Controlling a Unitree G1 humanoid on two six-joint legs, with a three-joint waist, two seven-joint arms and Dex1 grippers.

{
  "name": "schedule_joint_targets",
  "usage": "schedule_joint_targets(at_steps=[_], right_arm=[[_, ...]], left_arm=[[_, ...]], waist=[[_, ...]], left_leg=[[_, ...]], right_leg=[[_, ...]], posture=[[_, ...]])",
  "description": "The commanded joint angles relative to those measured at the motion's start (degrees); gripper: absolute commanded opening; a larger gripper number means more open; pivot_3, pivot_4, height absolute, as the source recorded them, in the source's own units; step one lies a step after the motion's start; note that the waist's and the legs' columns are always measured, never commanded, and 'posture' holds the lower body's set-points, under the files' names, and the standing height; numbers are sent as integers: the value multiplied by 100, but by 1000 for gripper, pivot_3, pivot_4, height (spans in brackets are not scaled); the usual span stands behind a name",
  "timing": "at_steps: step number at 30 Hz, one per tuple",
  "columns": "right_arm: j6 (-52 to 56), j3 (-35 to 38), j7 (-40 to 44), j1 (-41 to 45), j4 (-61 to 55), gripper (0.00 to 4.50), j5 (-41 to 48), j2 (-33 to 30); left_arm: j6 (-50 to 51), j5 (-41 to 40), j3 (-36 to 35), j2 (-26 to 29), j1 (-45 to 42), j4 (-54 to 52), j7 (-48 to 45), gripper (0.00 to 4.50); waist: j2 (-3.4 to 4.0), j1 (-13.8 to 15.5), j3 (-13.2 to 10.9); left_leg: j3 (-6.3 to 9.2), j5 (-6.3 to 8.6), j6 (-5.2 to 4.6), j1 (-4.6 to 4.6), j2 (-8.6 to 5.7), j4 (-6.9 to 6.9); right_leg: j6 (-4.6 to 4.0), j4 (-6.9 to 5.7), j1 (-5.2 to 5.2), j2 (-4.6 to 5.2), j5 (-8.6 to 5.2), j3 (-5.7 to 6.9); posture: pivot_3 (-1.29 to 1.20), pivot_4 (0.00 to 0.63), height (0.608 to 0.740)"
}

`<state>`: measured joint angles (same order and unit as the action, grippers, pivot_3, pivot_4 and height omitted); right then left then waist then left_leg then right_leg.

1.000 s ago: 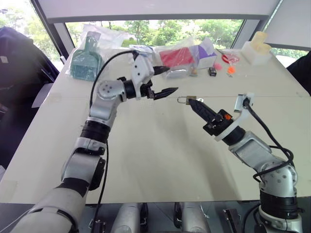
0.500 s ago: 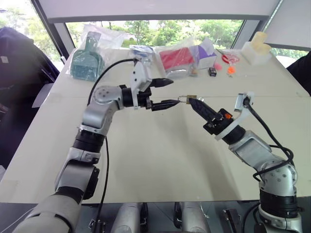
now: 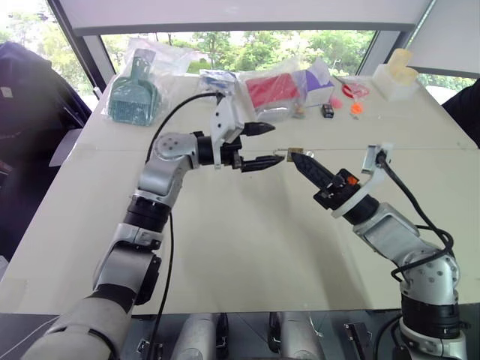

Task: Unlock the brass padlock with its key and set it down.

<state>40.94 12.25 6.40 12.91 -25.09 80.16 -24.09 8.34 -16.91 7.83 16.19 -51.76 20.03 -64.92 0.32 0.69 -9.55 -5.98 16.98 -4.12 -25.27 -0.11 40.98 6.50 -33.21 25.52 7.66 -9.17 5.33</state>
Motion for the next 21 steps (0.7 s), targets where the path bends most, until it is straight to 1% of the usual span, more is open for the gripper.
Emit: schedule_joint_targets(at_steps=[1, 4, 7, 11, 14, 21], right_arm=[[-61, 111, 33, -2, -209, 0, 65, -15], [-66, 106, 50, -1, -183, 0, 43, -15], [-51, 87, 73, 26, -138, 0, 18, -23], [-27, 55, 92, 67, -115, 0, 15, -24], [-18, 52, 94, 65, -129, 0, 22, -30], [-17, 61, 69, 26, -250, 0, 87, -33]], left_arm=[[373, -232, -13, 335, 124, -497, -426, 3783], [690, -397, -55, 472, 228, -777, -551, 3783], [910, -548, -224, 430, 158, -886, -352, 3783], [910, -584, -341, 274, -11, -739, -81, 3783], [852, -558, -324, 209, -63, -652, -20, 3783], [555, -399, -254, 14, -181, -343, 158, 3783]], waist=[[1, -13, 0], [1, -10, -1], [1, 10, -1], [1, 4, -1], [1, 0, -1], [1, 7, -1]], left_leg=[[0, 0, 0, 0, 0, 0], [0, 0, 1, 0, 2, -2], [1, -1, 1, -1, 0, 0], [2, -1, 1, 0, -1, 1], [2, -1, 1, 0, -1, 0], [1, -1, 1, 0, -1, 0]], right_leg=[[0, 0, 1, 0, 0, 0], [-1, -1, 3, -1, -1, 0], [-13, 0, 0, 1, -7, 0], [-12, 1, -2, 1, -7, 0], [1, 0, -2, -1, 0, 0], [0, 1, -2, -1, 0, 0]], posture=[[0, 150, 735], [0, 150, 735], [0, 150, 735], [0, 150, 735], [0, 150, 735], [0, 150, 735]])
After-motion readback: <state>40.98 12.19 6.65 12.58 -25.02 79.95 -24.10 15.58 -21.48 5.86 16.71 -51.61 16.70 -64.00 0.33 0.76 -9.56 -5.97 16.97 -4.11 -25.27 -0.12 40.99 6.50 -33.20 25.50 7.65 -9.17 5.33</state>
